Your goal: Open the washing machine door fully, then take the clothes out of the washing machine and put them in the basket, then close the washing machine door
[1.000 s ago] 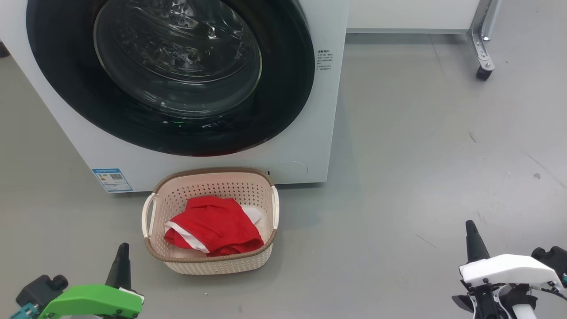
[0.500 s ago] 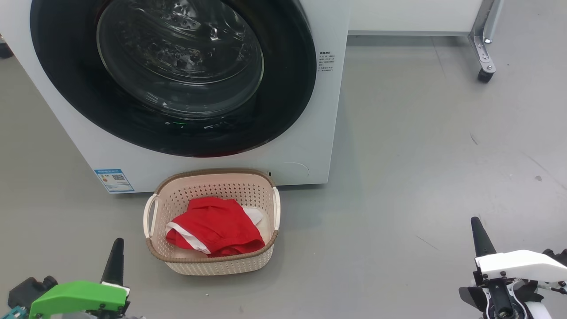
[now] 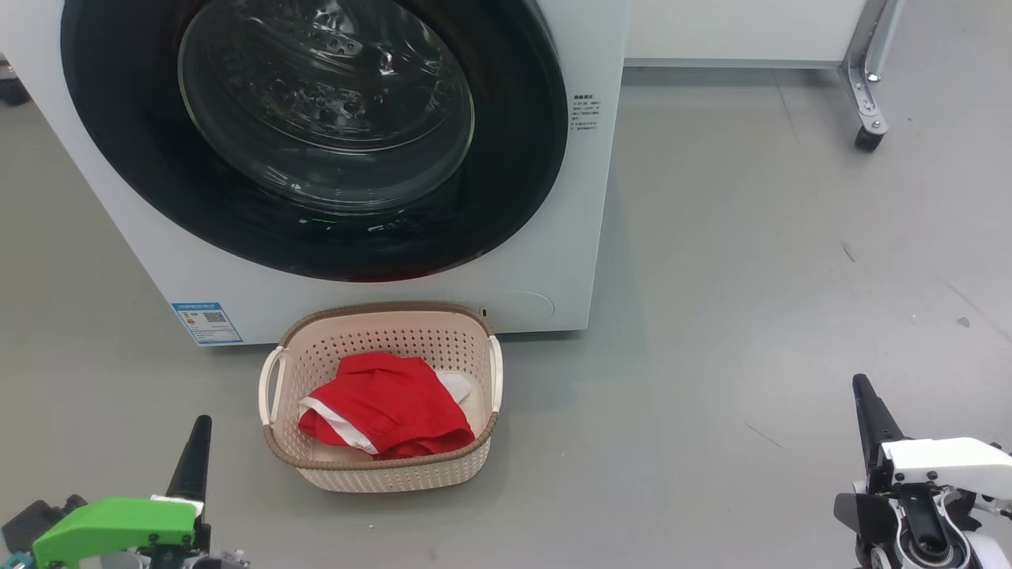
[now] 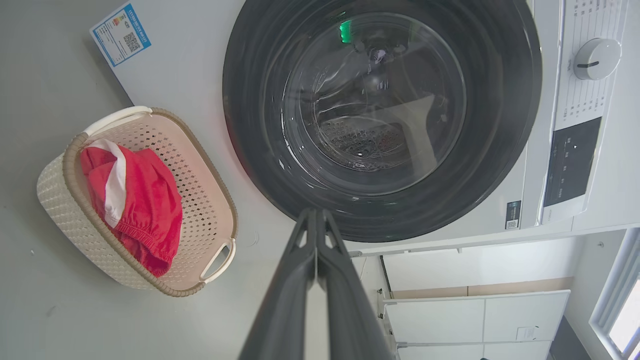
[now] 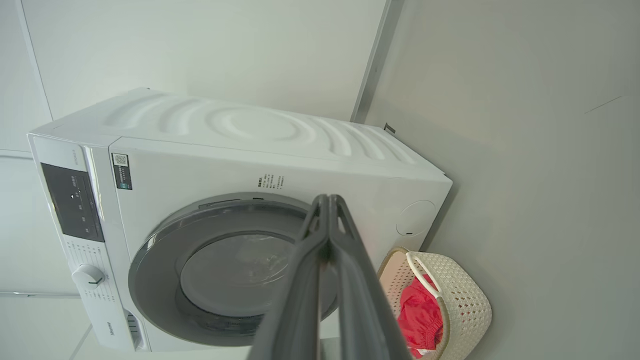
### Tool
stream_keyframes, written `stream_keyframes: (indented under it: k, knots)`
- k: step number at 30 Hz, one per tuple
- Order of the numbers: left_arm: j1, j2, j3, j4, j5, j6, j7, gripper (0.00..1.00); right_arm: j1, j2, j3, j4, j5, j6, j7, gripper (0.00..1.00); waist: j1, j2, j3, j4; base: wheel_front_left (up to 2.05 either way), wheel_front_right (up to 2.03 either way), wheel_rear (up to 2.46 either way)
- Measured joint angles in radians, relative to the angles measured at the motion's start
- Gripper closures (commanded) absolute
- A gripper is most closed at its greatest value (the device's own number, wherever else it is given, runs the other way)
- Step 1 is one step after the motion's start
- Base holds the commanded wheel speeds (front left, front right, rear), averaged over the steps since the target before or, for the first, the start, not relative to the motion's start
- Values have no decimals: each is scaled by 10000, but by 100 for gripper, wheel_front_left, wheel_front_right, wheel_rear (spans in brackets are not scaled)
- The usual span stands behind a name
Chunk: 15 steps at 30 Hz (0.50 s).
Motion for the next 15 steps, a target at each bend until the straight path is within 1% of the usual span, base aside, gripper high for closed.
stream_keyframes:
  k: [4, 8, 9, 15]
  knots:
    - [-81, -10, 117, 59, -508, -88, 113, 100, -122, -23, -111, 40, 546, 109, 113, 100, 0, 0, -14, 14, 0, 0, 0]
    - [-192, -15, 238, 105, -1045, -207, 201, 100, -164, -38, -215, 79, 1091, 146, 215, 100, 0, 0, -29, 27, 0, 0, 0]
    - [-198, -19, 257, 121, -1137, -251, 203, 100, -176, -40, -238, 96, 1218, 203, 244, 100, 0, 0, -32, 30, 0, 0, 0]
    - [-217, -21, 272, 167, -1346, -251, 203, 100, -204, -44, -255, 121, 1279, 201, 291, 100, 0, 0, -33, 30, 0, 0, 0]
